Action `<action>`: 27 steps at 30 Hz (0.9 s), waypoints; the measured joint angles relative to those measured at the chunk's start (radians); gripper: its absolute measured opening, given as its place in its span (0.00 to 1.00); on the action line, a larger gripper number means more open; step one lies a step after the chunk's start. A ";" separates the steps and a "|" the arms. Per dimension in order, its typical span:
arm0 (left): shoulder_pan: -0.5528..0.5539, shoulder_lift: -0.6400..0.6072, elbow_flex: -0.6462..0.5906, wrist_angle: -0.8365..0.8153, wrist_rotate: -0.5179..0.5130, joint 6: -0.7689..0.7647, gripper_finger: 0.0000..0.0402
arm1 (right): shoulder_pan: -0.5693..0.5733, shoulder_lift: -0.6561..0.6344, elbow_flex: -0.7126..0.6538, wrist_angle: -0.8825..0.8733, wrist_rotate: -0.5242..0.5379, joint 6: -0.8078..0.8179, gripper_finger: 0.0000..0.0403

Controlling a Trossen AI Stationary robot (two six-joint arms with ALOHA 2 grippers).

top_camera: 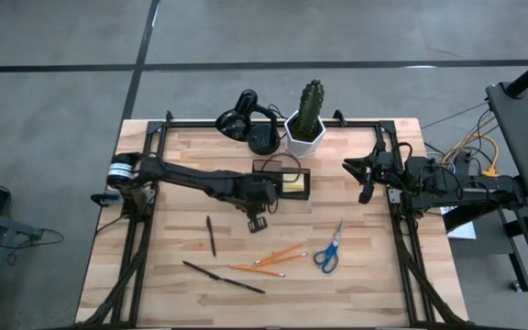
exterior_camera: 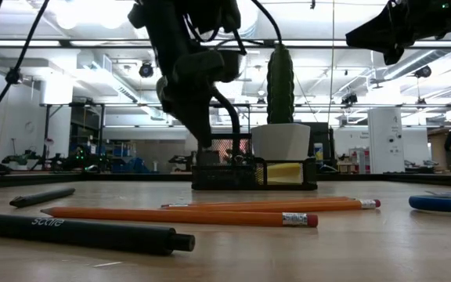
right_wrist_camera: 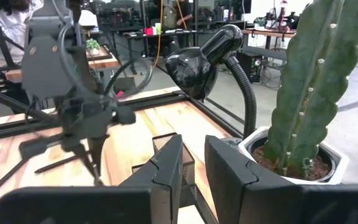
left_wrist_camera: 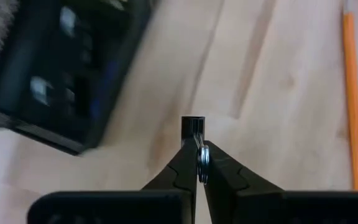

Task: Pick and place office supplies into organizer
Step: Put the black binder paper clip into the black desk organizer

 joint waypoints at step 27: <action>0.121 -0.067 -0.019 -0.025 -0.121 0.014 0.00 | 0.000 0.000 0.000 -0.004 0.000 -0.003 0.14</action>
